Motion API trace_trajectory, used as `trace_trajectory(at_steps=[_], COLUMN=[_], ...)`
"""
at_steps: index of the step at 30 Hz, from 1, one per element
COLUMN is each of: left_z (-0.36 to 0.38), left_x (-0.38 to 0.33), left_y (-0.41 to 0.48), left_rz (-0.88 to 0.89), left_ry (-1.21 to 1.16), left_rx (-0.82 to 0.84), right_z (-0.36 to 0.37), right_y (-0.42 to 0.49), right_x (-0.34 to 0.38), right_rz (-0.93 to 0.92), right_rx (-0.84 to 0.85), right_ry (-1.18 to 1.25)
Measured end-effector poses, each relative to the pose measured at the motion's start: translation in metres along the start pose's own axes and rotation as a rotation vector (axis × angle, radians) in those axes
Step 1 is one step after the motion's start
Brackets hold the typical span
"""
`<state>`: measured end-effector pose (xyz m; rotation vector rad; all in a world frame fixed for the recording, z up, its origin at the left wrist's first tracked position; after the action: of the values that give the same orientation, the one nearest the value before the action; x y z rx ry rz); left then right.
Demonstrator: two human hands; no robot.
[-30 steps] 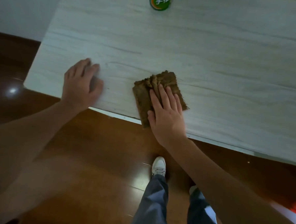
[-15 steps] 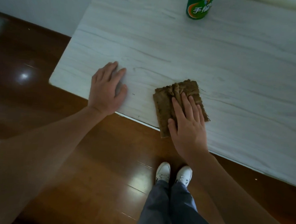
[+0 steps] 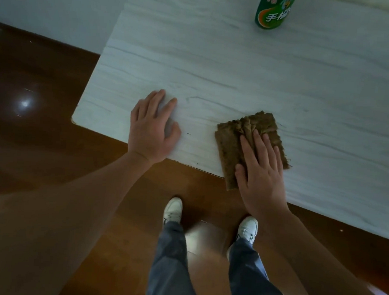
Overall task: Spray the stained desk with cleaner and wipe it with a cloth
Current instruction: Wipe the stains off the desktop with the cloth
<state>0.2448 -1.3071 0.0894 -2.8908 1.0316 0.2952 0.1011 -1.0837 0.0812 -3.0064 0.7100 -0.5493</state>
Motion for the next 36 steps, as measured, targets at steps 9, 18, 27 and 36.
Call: trace_trajectory(at_steps=[9, 18, 27, 36], left_z=[0.000, -0.040, -0.057, -0.070], left_x=[0.005, 0.140, 0.192, 0.224], left_y=[0.001, 0.022, 0.022, 0.030], left_rz=[0.063, 0.244, 0.321, 0.182], left_ry=[-0.095, -0.063, -0.146, -0.139], left_rx=[0.067, 0.151, 0.094, 0.092], right_z=[0.009, 0.039, 0.076, 0.074], right_y=[-0.002, 0.035, 0.118, 0.141], right_x=[0.034, 0.121, 0.259, 0.266], right_rz=[0.323, 0.463, 0.168, 0.118], right_rx=[-0.132, -0.162, -0.081, -0.027], right_ry=[0.041, 0.046, 0.029, 0.040])
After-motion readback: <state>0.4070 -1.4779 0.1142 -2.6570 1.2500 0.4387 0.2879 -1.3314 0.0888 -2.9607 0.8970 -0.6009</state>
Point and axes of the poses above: each hand's wrist, its own y-axis towards the middle knuckle, its own z-axis out of the palm, x = y × z, the point moved 8 cm from there along y, towards the middle knuckle, and after that the axes turned 7 degrees about -z, right-handed, at the moved point
